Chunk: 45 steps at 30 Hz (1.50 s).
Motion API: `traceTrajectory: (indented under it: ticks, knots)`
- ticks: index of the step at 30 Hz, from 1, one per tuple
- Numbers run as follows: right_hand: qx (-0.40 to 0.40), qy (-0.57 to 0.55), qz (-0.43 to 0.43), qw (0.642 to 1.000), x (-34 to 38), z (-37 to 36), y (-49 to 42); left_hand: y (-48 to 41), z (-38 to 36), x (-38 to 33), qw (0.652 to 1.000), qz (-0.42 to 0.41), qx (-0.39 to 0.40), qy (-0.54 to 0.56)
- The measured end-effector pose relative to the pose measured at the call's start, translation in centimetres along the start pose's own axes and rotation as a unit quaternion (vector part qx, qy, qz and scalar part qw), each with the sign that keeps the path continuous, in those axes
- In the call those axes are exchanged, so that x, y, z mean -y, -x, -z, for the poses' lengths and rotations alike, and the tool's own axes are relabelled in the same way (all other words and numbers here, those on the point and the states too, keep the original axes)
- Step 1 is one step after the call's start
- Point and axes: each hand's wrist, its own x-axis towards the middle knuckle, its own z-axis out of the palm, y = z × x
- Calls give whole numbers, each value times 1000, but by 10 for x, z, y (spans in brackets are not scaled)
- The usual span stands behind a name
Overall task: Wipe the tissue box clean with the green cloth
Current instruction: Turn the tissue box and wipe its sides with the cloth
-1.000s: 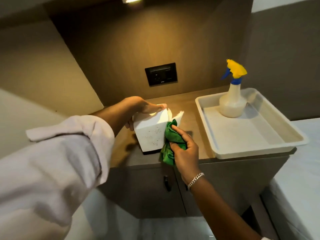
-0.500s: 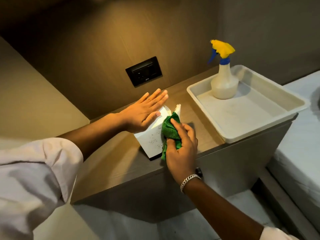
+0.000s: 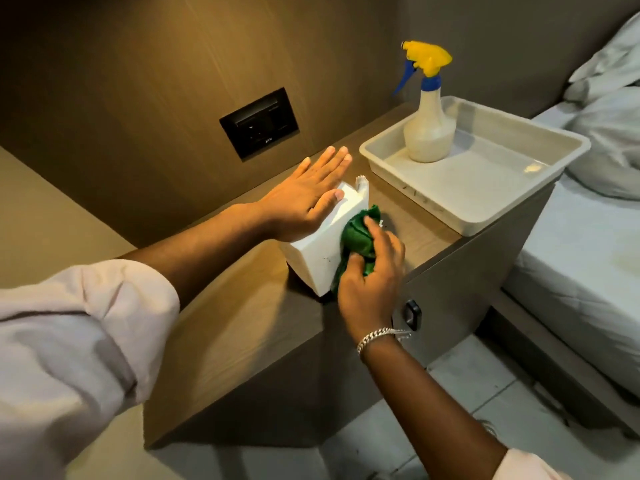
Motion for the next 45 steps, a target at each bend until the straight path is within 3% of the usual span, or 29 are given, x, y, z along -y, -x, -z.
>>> traceTrajectory:
  ticks: [5,7,10,15,19,24,27,30,32,36,38,40,43,45]
  knots:
    - [55,74,145,985,-5,-4,44,0,-2,3,1000,-2,-7,-2]
    - [52,35,100,993,-11,3,33,-1,-3,3,1000,-2,-10,-5]
    - [14,-29,-42,999,-6,5,9,-3,-6,3,1000,5,-12,-3]
    - [17,-27,-20,999,14,-12,40,-1,-6,3,1000,-1,-27,1]
    - [113,36,82,990,14,-8,70,-1,-4,4,999,-3,-33,3]
    - [270,61,119,954,12,20,60,3,-5,3,999,24,-40,21]
    - [414,-3,56,908,18,43,33,6,-1,-1,997,44,-51,22]
    - [558,-72,-37,826,30,71,-13,10,4,-9,995,66,-73,4]
    - [609,-103,-76,783,41,91,-54,15,6,-14,991,95,-96,-20]
    - [577,-149,-90,798,64,126,-154,17,1,-20,974,201,-97,-34]
    - [552,-82,-32,829,71,136,-211,14,-5,-29,952,286,-97,38]
    - [522,102,72,844,68,132,-256,10,-9,-39,923,354,-124,88]
    - [484,370,211,764,42,108,-289,1,-14,-52,897,400,-173,70]
    - [485,443,265,706,20,94,-292,-4,-15,-59,885,419,-194,63]
